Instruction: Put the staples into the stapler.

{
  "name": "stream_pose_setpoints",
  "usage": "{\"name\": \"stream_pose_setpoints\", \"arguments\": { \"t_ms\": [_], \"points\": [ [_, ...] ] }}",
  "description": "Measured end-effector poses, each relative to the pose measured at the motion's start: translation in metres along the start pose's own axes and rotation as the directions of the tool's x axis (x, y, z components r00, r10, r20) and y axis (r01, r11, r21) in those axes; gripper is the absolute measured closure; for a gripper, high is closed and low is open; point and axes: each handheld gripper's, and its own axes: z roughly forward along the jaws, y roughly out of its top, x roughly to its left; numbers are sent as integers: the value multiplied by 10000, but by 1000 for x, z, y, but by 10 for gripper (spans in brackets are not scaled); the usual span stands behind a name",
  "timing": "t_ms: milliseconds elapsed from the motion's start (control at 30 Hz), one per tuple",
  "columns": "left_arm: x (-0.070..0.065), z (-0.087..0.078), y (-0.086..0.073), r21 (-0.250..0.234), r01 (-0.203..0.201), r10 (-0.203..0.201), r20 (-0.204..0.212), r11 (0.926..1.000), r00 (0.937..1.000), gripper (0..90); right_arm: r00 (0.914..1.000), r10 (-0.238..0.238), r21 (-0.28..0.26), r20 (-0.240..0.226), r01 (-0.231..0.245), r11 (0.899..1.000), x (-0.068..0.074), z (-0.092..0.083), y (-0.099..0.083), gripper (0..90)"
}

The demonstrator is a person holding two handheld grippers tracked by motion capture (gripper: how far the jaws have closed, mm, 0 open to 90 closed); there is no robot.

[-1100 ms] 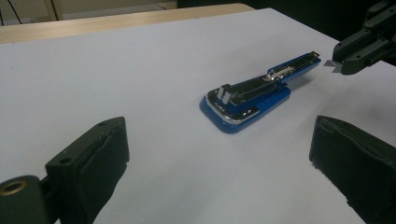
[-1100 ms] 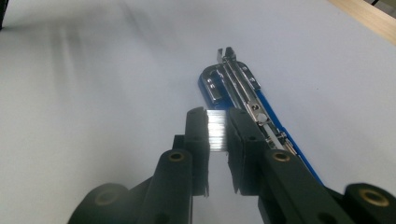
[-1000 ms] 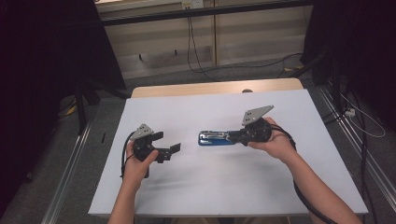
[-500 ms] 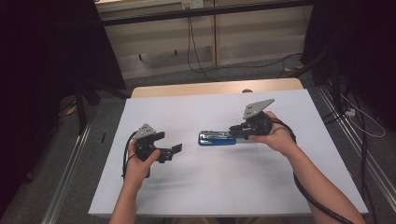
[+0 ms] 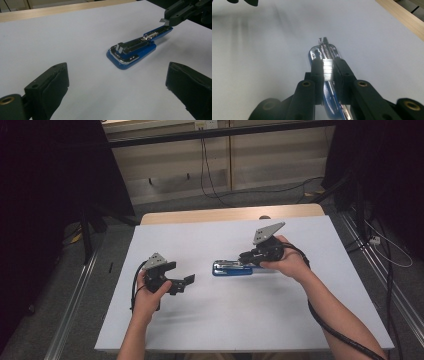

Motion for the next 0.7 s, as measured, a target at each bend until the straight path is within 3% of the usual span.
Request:
{"name": "stream_pose_setpoints", "arguments": {
  "t_ms": [700],
  "points": [
    [-1, 2, 0, 109, -63, 63, -1, 9999, 10000, 50, 9988, -308, 54, -390, 310, 9995, -13, 20, 9, 795]
  ]
}}
